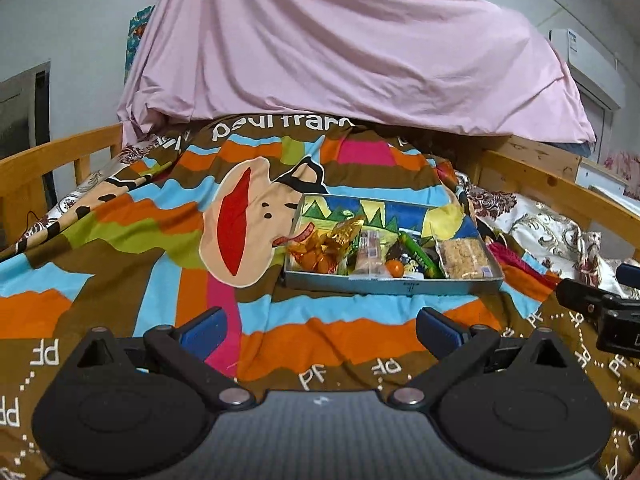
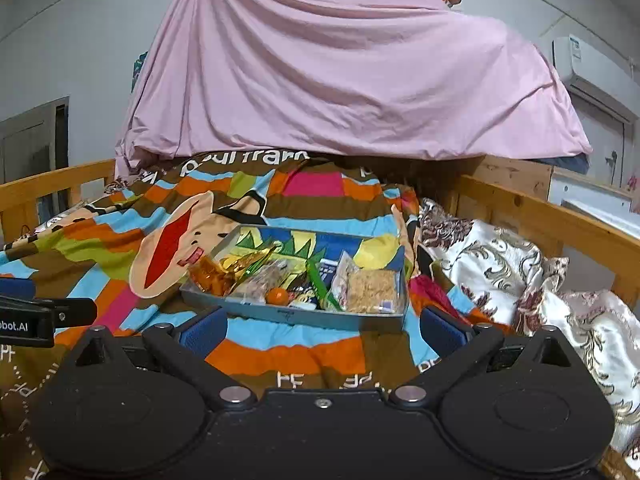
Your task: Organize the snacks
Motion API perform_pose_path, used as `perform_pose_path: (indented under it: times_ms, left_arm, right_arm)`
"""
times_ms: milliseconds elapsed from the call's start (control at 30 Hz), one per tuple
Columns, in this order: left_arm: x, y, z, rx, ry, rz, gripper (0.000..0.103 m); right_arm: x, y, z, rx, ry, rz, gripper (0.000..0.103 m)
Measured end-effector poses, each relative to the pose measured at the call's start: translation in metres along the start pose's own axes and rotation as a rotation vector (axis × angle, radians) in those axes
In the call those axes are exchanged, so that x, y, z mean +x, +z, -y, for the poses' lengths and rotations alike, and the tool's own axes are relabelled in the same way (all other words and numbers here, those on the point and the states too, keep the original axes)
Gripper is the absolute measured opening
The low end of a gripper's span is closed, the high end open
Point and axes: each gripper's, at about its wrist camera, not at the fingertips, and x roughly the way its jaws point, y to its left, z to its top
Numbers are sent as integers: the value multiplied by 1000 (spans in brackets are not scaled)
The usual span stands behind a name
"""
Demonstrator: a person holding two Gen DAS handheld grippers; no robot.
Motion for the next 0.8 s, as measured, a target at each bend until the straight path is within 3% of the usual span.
perform_pose_path:
  times_ms: [800]
  left_arm:
    - [-15,-17,6,63,24,0,103]
  right_arm:
    - [-4,-15,-13,-36,5,-61,102]
